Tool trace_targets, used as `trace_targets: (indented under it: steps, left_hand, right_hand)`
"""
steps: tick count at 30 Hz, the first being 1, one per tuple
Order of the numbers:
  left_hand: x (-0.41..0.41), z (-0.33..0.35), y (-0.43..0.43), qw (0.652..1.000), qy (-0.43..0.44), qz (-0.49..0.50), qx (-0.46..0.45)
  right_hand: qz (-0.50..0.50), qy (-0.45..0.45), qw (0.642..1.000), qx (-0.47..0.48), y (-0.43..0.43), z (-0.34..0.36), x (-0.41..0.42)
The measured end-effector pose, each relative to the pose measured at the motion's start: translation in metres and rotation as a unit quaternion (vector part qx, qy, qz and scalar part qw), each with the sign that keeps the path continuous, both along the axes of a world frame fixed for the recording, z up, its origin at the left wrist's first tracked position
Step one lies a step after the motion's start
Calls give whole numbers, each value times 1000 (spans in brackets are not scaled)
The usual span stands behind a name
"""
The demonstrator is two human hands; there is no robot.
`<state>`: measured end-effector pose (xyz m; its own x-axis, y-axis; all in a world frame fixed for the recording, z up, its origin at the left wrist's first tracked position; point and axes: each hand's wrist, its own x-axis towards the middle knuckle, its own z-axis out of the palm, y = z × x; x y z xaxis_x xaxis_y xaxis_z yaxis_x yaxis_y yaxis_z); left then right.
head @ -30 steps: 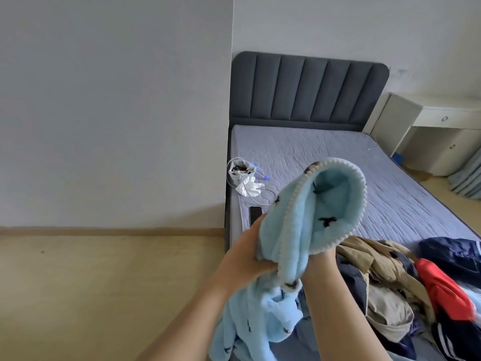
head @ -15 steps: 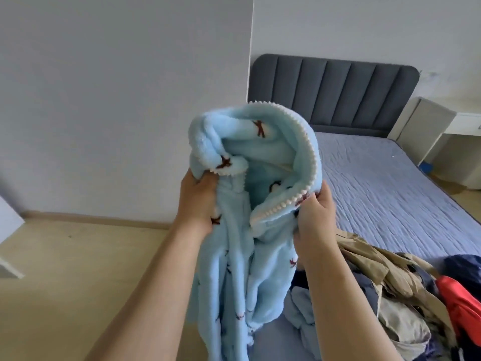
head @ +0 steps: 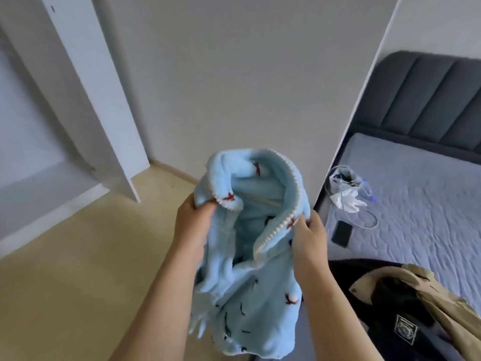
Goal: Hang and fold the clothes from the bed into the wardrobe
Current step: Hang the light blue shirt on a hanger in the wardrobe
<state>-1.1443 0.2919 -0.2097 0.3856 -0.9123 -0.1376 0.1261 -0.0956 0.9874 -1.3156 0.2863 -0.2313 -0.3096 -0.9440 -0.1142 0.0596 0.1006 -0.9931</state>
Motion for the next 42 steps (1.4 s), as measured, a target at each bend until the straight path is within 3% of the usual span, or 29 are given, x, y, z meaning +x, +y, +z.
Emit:
trace_targets:
  steps: [6, 12, 20, 24, 27, 30, 32, 34, 38, 42]
  left_hand:
    - [69, -51, 49, 981, 33, 125, 142]
    - [139, -66, 76, 956, 59, 220, 186]
    - [239, -45, 80, 944, 198, 246, 90]
    - [311, -29, 80, 937, 189, 292, 39]
    - [374, -23, 92, 946, 223, 236, 14]
    - [412, -23, 104, 984, 141, 108, 34]
    - [422, -31, 106, 988, 87, 117, 60]
    - [436, -42, 107, 971, 145, 181, 61]
    - [483, -41, 107, 911, 344, 224, -37]
    - [524, -28, 92, 908, 355, 208, -82]
  right_hand:
    - [118, -3, 990, 81, 9, -38, 68]
    - [223, 4, 971, 85, 14, -35, 144]
    - [310, -11, 949, 57, -3, -1, 264]
    - [359, -44, 932, 28, -11, 13, 331]
    - [424, -92, 899, 55, -14, 16, 383]
    - [487, -194, 844, 114, -14, 21, 430]
    - [507, -254, 812, 137, -18, 20, 456]
    - [521, -295, 781, 176, -25, 18, 481]
    - [511, -299, 765, 253, -42, 16, 526]
    - [491, -282, 787, 245, -62, 3, 578]
